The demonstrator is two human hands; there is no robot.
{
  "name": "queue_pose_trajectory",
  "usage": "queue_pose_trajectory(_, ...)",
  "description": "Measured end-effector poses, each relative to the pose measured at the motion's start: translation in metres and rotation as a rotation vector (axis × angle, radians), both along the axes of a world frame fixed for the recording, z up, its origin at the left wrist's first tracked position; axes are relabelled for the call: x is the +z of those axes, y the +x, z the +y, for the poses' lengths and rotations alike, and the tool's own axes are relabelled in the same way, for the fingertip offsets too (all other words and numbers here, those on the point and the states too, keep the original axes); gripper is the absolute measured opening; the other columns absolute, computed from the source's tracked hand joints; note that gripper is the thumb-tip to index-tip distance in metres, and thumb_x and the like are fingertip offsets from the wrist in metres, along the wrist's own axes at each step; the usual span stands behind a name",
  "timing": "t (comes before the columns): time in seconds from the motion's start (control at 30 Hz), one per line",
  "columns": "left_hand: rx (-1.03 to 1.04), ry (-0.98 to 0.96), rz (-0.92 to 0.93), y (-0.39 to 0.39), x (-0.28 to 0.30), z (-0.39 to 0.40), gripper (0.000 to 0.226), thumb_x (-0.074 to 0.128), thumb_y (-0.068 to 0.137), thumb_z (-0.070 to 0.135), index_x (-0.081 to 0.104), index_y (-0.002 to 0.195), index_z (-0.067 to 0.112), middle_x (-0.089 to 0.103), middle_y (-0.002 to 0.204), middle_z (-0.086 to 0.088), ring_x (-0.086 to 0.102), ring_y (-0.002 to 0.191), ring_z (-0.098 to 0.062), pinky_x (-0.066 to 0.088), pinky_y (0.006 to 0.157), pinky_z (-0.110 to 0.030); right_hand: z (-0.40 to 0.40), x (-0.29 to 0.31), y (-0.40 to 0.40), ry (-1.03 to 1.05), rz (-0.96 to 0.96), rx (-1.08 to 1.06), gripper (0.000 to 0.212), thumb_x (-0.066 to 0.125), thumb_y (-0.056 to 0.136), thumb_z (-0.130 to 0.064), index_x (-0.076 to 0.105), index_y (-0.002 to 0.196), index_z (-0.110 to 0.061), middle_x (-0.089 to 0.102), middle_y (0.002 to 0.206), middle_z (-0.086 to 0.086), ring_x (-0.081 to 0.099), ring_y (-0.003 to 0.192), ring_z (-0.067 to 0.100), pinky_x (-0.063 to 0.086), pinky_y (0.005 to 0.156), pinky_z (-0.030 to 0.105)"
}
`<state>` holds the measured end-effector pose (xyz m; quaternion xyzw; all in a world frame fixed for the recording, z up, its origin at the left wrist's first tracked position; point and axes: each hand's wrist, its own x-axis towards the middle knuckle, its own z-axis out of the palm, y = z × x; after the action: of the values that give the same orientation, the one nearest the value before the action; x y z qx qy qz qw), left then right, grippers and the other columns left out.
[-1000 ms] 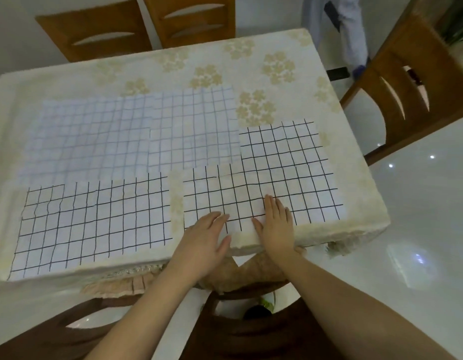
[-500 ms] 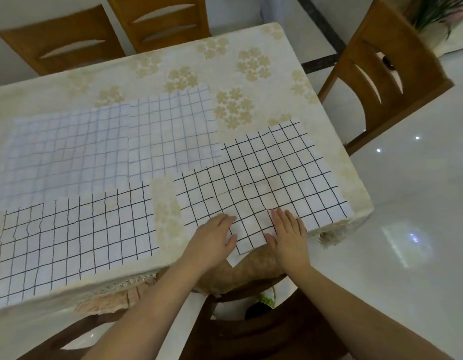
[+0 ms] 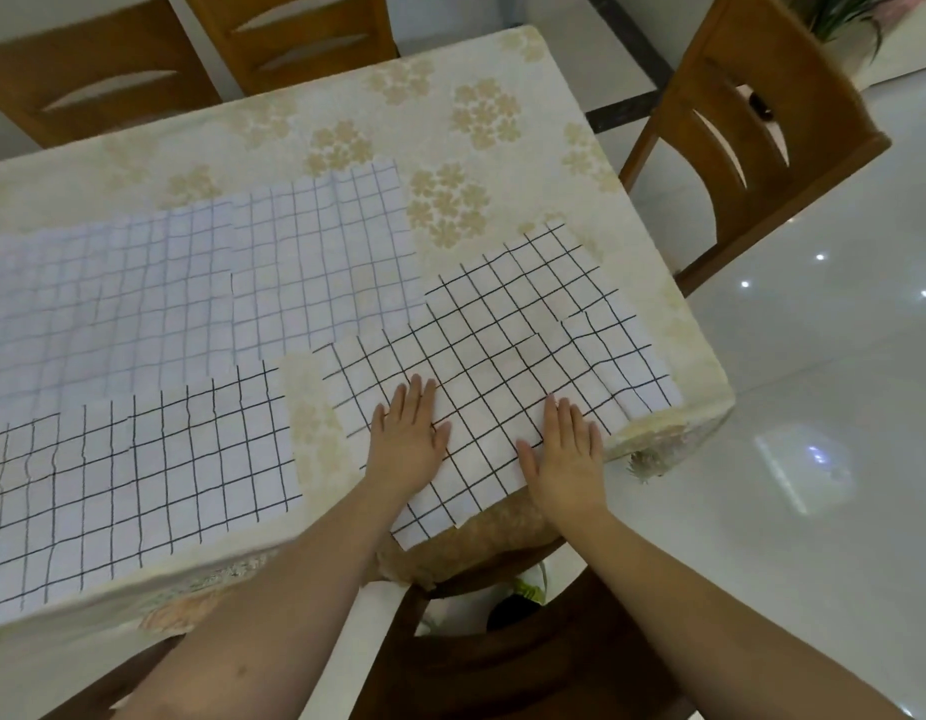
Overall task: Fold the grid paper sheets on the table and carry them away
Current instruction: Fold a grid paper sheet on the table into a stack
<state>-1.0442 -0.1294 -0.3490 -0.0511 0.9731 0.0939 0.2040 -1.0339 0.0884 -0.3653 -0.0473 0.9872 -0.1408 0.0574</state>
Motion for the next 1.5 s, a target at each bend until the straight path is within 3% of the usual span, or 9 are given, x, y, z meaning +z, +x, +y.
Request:
queue_pose_trajectory(0.2,0.086,-0.034,0.165,0.052,-0.002,0.038,0.068,0.02,0.097,0.051,0.023,0.153,0.014,0.03,0.156,-0.017,0.033,0.141,-0.034,0.016,0.117,-0.051,0.029,0.001,-0.033,0.047,-0.034,0.068,0.074,0.017,0.096,-0.054,0.017,0.153,-0.007,0.028,0.156,0.015,0.021,0.146,0.028,-0.004,0.119,0.042)
queue_pose_trajectory(0.43,-0.054,-0.056,0.283,0.067,0.012,0.059,0.059,0.039,0.095,0.046,0.039,0.146,0.017,0.06,0.124,-0.008,0.055,0.113,-0.027,0.039,0.102,-0.047,0.055,0.006,-0.06,0.112,-0.052,0.13,0.079,0.01,0.091,-0.061,0.025,0.152,-0.014,0.027,0.158,0.006,0.016,0.147,0.027,-0.003,0.117,0.042)
queue_pose_trajectory(0.57,-0.034,0.082,0.343,0.033,0.019,0.03,0.045,0.044,0.097,0.033,0.047,0.14,0.017,0.059,0.124,-0.007,0.056,0.111,-0.027,0.045,0.092,-0.042,0.057,0.012,-0.042,-0.035,0.057,0.045,0.064,0.039,0.091,-0.054,0.044,0.142,-0.016,0.046,0.144,0.01,0.038,0.135,0.03,0.021,0.112,0.048)
queue_pose_trajectory(0.67,0.223,0.222,0.32,-0.007,0.021,0.002,0.041,0.048,0.097,0.025,0.05,0.137,0.017,0.053,0.13,-0.011,0.051,0.115,-0.03,0.042,0.093,-0.041,0.055,0.022,-0.025,-0.28,0.035,-0.37,0.053,0.062,0.089,-0.038,0.049,0.134,-0.015,0.051,0.133,0.012,0.045,0.124,0.031,0.036,0.103,0.05)
queue_pose_trajectory(0.8,0.516,0.295,0.288,-0.053,0.011,-0.037,0.041,0.054,0.095,0.024,0.051,0.133,0.009,0.052,0.127,-0.02,0.052,0.113,-0.035,0.042,0.092,-0.041,0.06,0.024,-0.012,-0.505,-0.144,-0.763,0.05,0.065,0.088,-0.037,0.048,0.128,-0.013,0.055,0.122,0.01,0.052,0.115,0.031,0.043,0.097,0.048)
queue_pose_trajectory(1.07,0.644,0.219,0.044,-0.093,-0.008,-0.074,0.033,0.062,0.089,0.035,0.069,0.111,0.011,0.062,0.117,-0.018,0.058,0.109,-0.036,0.052,0.093,-0.046,0.067,0.024,-0.014,-0.929,-0.343,-0.976,0.034,0.067,0.09,-0.021,0.046,0.113,-0.008,0.054,0.092,0.0,0.048,0.072,0.004,0.036,0.057,0.018)
queue_pose_trajectory(1.2,0.605,0.187,-0.006,-0.093,-0.002,-0.069,0.033,0.06,0.091,0.036,0.073,0.105,0.009,0.069,0.109,-0.016,0.057,0.111,-0.034,0.05,0.095,-0.04,0.065,0.02,-0.011,-0.992,-0.372,-0.97,0.035,0.07,0.088,-0.022,0.049,0.112,-0.007,0.053,0.098,0.004,0.052,0.088,0.016,0.038,0.068,0.022)
queue_pose_trajectory(1.33,0.644,0.336,0.095,-0.089,0.014,-0.059,0.03,0.055,0.093,0.028,0.067,0.107,0.005,0.067,0.105,-0.017,0.062,0.098,-0.035,0.052,0.085,-0.039,0.065,0.024,-0.012,-1.016,-0.412,-0.965,0.032,0.069,0.088,-0.027,0.052,0.109,-0.009,0.054,0.104,0.006,0.051,0.093,0.019,0.039,0.077,0.027)
queue_pose_trajectory(1.5,0.68,0.678,0.156,-0.075,0.024,-0.062,0.031,0.06,0.085,0.038,0.055,0.109,0.02,0.063,0.104,-0.002,0.058,0.093,-0.02,0.046,0.08,-0.031,0.066,0.036,-0.01,-1.131,-0.447,-0.93,0.027,0.061,0.094,-0.02,0.05,0.07,-0.017,0.051,0.07,-0.002,0.048,0.068,0.011,0.041,0.05,0.01)
